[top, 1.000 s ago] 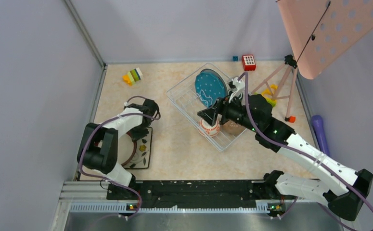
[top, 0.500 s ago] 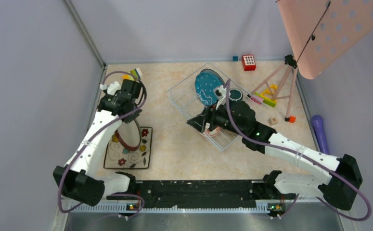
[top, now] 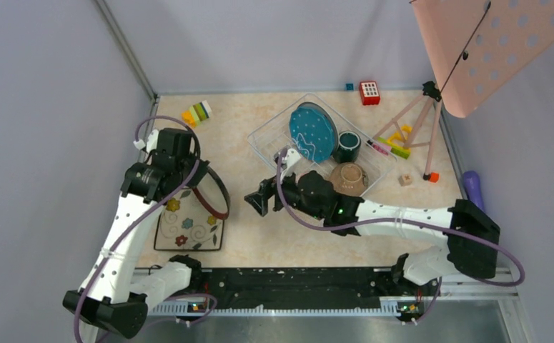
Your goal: Load the mixed dishes into the dish rack
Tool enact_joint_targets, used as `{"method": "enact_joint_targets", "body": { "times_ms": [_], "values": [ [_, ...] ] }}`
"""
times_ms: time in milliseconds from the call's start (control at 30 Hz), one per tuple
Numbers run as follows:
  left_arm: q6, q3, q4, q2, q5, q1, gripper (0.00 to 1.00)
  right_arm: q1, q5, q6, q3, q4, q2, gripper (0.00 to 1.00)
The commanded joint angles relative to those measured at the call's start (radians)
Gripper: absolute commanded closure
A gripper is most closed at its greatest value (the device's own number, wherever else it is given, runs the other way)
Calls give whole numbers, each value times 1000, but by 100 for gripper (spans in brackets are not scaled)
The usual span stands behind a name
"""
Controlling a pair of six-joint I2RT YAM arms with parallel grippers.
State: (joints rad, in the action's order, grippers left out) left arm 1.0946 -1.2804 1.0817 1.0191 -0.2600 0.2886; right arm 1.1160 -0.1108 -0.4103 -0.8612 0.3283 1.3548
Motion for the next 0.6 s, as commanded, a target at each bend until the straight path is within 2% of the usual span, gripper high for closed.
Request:
{"method": "enact_joint_targets", "body": {
  "times_ms": [0,167,367,533,567],
  "values": [
    [178,59,-208,-42,98,0,100,79,-175,98,-85,135,65,20],
    [279,73,-276,-16,204,0,100,137,-258,201,-106,199,135,20],
    [329,83,-313,-25,237,0,100,143,-309,215,-135,175,205,24],
    [359,84,-322,-41,235,0,100,159,-414,274,-166,166,266,33],
    [359,86,-326,-42,240,0,100,164,-426,287,-171,169,279,38]
  ]
}}
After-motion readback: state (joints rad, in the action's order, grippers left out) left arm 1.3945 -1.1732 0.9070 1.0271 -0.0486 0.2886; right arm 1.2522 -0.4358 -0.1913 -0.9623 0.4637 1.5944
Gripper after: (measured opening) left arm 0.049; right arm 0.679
